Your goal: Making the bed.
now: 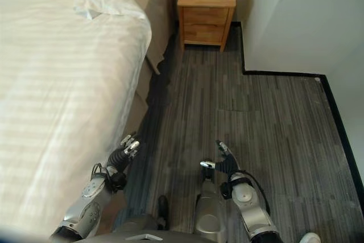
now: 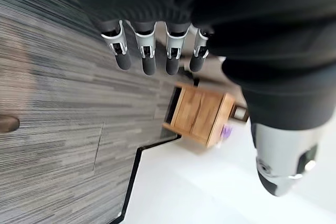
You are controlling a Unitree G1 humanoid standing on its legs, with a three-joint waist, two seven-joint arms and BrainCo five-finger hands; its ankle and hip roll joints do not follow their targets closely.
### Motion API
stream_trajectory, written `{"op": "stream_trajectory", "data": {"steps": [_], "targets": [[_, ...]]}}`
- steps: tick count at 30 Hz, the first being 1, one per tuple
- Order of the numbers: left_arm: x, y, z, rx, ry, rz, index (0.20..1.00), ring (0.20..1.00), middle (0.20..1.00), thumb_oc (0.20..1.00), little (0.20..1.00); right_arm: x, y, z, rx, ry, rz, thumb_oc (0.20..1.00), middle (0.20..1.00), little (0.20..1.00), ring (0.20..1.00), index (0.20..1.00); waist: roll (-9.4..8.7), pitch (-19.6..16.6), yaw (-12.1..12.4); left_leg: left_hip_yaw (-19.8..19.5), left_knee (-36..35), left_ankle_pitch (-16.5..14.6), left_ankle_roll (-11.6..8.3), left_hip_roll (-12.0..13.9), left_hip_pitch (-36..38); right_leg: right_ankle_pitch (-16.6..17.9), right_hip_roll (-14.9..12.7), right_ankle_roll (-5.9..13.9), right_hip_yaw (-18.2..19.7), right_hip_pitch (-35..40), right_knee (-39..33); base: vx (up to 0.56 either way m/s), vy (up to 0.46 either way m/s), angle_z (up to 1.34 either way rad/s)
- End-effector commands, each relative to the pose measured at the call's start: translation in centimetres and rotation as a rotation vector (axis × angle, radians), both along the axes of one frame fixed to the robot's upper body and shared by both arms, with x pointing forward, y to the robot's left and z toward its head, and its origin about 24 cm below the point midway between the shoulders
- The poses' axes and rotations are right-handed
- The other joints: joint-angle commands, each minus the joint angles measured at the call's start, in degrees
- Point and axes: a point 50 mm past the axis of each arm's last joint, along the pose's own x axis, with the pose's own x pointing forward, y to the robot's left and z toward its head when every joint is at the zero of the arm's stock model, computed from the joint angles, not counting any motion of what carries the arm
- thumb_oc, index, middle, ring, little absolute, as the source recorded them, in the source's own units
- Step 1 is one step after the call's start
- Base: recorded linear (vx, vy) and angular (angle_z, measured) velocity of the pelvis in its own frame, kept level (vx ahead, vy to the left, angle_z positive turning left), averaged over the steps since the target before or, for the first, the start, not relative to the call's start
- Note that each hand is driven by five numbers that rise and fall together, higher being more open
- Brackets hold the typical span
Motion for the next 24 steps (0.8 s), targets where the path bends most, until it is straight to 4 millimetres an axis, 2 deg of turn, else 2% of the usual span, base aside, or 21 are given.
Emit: {"op": "stream_trajectory", "data": {"steps": [1, 2, 3, 4, 5, 6, 7, 8, 9, 10, 11, 13, 14, 15, 17, 19, 20, 21, 22, 23, 24], "targets": [[1.5, -1.3, 3.0, -0.029, -0.184, -0.038, 1.0, 1.0, 1.0, 1.0, 1.0, 1.0, -1.0, 1.8, 0.001, -0.095, 0.003, 1.0, 1.0, 1.0, 1.0, 1.0, 2.57, -1.9, -2.0, 1.4, 13.3, 0.6, -7.19, 9.8, 7.9, 0.2, 4.2, -0.09, -1.1, -1.7, 3.1, 0.71, -0.415, 0.44], [1.4, -1.6, 2.8, -0.042, -0.173, -0.044, 1.0, 1.0, 1.0, 1.0, 1.0, 0.9, -1.3, 1.5, 0.004, -0.077, -0.001, 1.0, 1.0, 1.0, 1.0, 1.0, 2.45, -1.9, -1.7, 1.7, 20.7, 3.7, -7.44, 10.7, 4.7, -0.8, 4.5, -1.14, -1.8, 0.6, 2.8, 0.32, -0.24, 0.46], [1.4, -1.6, 2.8, -0.041, -0.173, -0.044, 1.0, 1.0, 1.0, 1.0, 1.0, 0.9, -1.2, 1.6, 0.005, -0.077, -0.001, 1.0, 1.0, 1.0, 1.0, 1.0, 2.14, -2.1, -1.9, 1.4, 20.8, 4.0, -7.42, 10.4, 4.2, -0.7, 4.2, -1.15, -2.0, 0.3, 2.8, 0.27, -0.273, 0.16], [1.5, -1.9, 2.8, -0.06, -0.161, -0.036, 1.0, 1.0, 1.0, 1.0, 1.0, 1.0, -1.3, 1.7, 0.012, -0.086, 0.003, 1.0, 1.0, 1.0, 1.0, 1.0, 1.96, -1.3, -1.1, 0.3, 32.7, 10.8, -8.37, 10.9, 0.5, -1.6, 5.0, -3.37, -2.5, 3.4, 2.4, 0.37, -0.349, 0.05], [1.6, -2.0, 3.1, -0.075, -0.172, -0.039, 1.0, 1.0, 1.0, 1.0, 1.0, 1.0, -1.6, 1.8, 0.016, -0.087, -0.007, 1.0, 1.0, 1.0, 1.0, 1.0, 1.02, -0.1, -0.3, -0.4, 40.3, 14.0, -7.91, 10.3, -4.0, -2.1, 5.2, -4.76, -2.3, 6.0, 2.1, 0.37, -0.347, -0.27], [1.6, -2.0, 3.1, -0.075, -0.172, -0.039, 1.0, 1.0, 1.0, 1.0, 1.0, 1.1, -1.6, 1.8, 0.017, -0.088, -0.007, 1.0, 1.0, 1.0, 1.0, 1.0, 0.77, -0.2, -0.4, -0.6, 40.3, 14.2, -7.88, 10.0, -4.3, -2.0, 4.9, -4.75, -2.4, 5.8, 2.1, 0.42, -0.346, -0.36], [1.6, -2.2, 3.3, -0.078, -0.175, -0.045, 1.0, 1.0, 1.0, 1.0, 1.0, 1.5, -2.0, 2.3, 0.009, -0.107, -0.019, 1.0, 1.0, 1.0, 1.0, 1.0, -1.0, 1.3, 1.4, 0.9, 49.7, 12.7, -6.8, 9.4, -10.1, -4.2, 4.6, -5.95, -1.8, 9.2, 1.2, 0.23, -0.175, -0.33], [1.6, -2.2, 3.3, -0.078, -0.175, -0.045, 1.0, 1.0, 1.0, 1.0, 1.0, 1.5, -2.0, 2.3, 0.009, -0.107, -0.019, 1.0, 1.0, 1.0, 1.0, 1.0, -1.0, 1.2, 1.4, 0.9, 49.8, 12.7, -6.79, 9.4, -10.2, -4.2, 4.6, -5.94, -1.9, 9.2, 1.2, 0.53, -0.205, -0.53], [1.8, -2.1, 3.5, -0.086, -0.18, -0.024, 1.0, 1.0, 1.0, 1.0, 1.0, 2.1, -2.0, 2.8, -0.008, -0.126, -0.01, 1.0, 1.0, 1.0, 1.0, 1.0, -1.3, 2.7, 3.9, 2.1, 50.6, 8.7, -6.29, 7.7, -15.7, -6.2, 4.9, -5.91, 0.5, 12.0, 1.1, 0.29, -0.032, -0.44], [1.8, -2.1, 3.5, -0.086, -0.18, -0.024, 1.0, 1.0, 1.0, 1.0, 1.0, 2.1, -2.0, 2.8, -0.008, -0.126, -0.01, 1.0, 1.0, 1.0, 1.0, 1.0, -1.35, 2.6, 3.9, 2.2, 50.6, 8.7, -6.28, 7.7, -15.7, -6.2, 4.9, -5.9, 0.6, 12.0, 1.1, 0.62, 0.006, -0.93], [1.7, -2.1, 3.5, -0.098, -0.181, -0.01, 1.0, 1.0, 1.0, 1.0, 1.0, 2.6, -1.5, 3.2, -0.006, -0.139, 0.019, 1.0, 1.0, 1.0, 1.0, 1.0, -0.55, 2.6, 6.2, 4.1, 43.3, 7.6, -5.65, 6.0, -20.9, -8.9, 6.1, -5.51, 3.6, 14.8, 1.1, 0.6, 0.101, -0.84], [1.6, -1.8, 3.5, -0.108, -0.188, 0.02, 1.0, 1.0, 1.0, 1.0, 1.0, 2.7, -1.1, 3.2, -0.008, -0.143, 0.043, 1.0, 1.0, 1.0, 1.0, 1.0, 0.88, 1.9, 8.3, 5.5, 26.7, 7.3, -4.19, 4.7, -21.7, -11.6, 7.2, -4.64, 5.7, 17.4, 1.1, 0.69, 0.154, -1.13], [1.4, -1.6, 3.5, -0.113, -0.187, 0.033, 1.0, 1.0, 1.0, 1.0, 1.0, 2.7, -1.0, 3.1, -0.016, -0.143, 0.056, 1.0, 1.0, 1.0, 1.0, 1.0, 1.62, 1.2, 9.5, 6.3, 16.6, 10.4, -4.23, 4.4, -22.0, -13.3, 8.0, -4.52, 6.4, 18.6, 1.1, 0.58, 0.127, -0.96], [1.4, -1.4, 3.6, -0.112, -0.197, 0.043, 1.0, 1.0, 1.0, 1.0, 1.0, 2.6, -1.0, 3.0, -0.024, -0.143, 0.061, 1.0, 1.0, 1.0, 1.0, 1.0, 2.55, 0.8, 10.0, 7.9, 11.3, 13.4, -4.74, 5.5, -23.4, -14.6, 9.2, -4.53, 6.7, 20.1, 1.1, 0.64, 0.097, -0.69], [1.2, -1.3, 3.4, -0.112, -0.184, 0.056, 1.0, 1.0, 1.0, 1.0, 1.0, 2.6, -1.2, 2.9, -0.035, -0.145, 0.049, 1.0, 1.0, 1.0, 1.0, 1.0, 2.94, 0.5, 11.2, 14.8, 1.3, 16.2, -5.56, 7.0, -24.6, -17.5, 9.7, -4.64, 6.0, 23.9, 1.1, 0.61, 0.074, -0.2], [1.2, -1.2, 3.4, -0.116, -0.18, 0.067, 1.0, 1.0, 1.0, 1.0, 1.0, 2.6, -1.2, 3.1, -0.033, -0.159, 0.027, 1.0, 1.0, 1.0, 1.0, 1.0, 2.44, 0.2, 10.9, 24.4, 0.2, 14.9, -4.73, 9.0, -26.1, -19.2, 9.7, -4.43, 4.0, 27.0, 1.1, 0.55, 0.095, 0.12], [1.1, -1.2, 3.4, -0.12, -0.18, 0.068, 1.0, 1.0, 1.0, 1.0, 1.0, 2.6, -1.2, 3.2, -0.028, -0.162, 0.026, 1.0, 1.0, 1.0, 1.0, 1.0, 2.18, -0.3, 10.4, 26.3, 0.5, 14.4, -4.47, 8.6, -24.9, -19.9, 9.5, -3.9, 3.4, 28.3, 1.1, 0.55, 0.085, 0.35], [1.0, -0.9, 3.5, -0.117, -0.182, 0.073, 1.0, 1.0, 1.0, 1.0, 1.0, 2.7, -0.9, 3.2, -0.021, -0.163, 0.032, 1.0, 1.0, 1.0, 1.0, 1.0, 2.18, -1.2, 10.1, 28.0, 0.4, 15.1, -3.39, 8.7, -23.8, -20.2, 9.9, -3.64, 3.5, 29.2, 1.7, 0.77, 0.042, 0.41], [0.8, 0.0, 3.3, -0.097, -0.169, 0.101, 1.0, 1.0, 1.0, 1.0, 1.0, 2.7, 0.0, 3.2, -0.002, -0.166, 0.051, 1.0, 1.0, 1.0, 1.0, 1.0, 0.98, -2.4, 12.0, 27.9, 0.8, 18.1, -1.24, 8.4, -23.4, -20.2, 10.3, -2.84, 4.4, 29.7, 7.2, 0.58, -0.007, 0.31], [0.8, 0.0, 3.3, -0.096, -0.169, 0.101, 1.0, 1.0, 1.0, 1.0, 1.0, 2.7, 0.0, 3.2, -0.001, -0.165, 0.05, 1.0, 1.0, 1.0, 1.0, 1.0, 0.83, -2.5, 12.1, 27.9, 0.8, 18.1, -1.23, 8.3, -23.5, -20.4, 10.2, -2.8, 4.4, 29.5, 7.4, 0.55, -0.019, 0.06], [0.7, 0.1, 3.4, -0.089, -0.171, 0.096, 1.0, 1.0, 1.0, 1.0, 1.0, 2.6, 0.3, 3.1, 0.007, -0.167, 0.051, 1.0, 1.0, 1.0, 1.0, 1.0, -0.68, -2.8, 13.3, 27.8, 1.3, 17.3, -0.14, 7.3, -22.9, -18.8, 9.5, -0.32, 3.7, 28.8, 12.7, 0.21, 0.038, -0.17]]}}
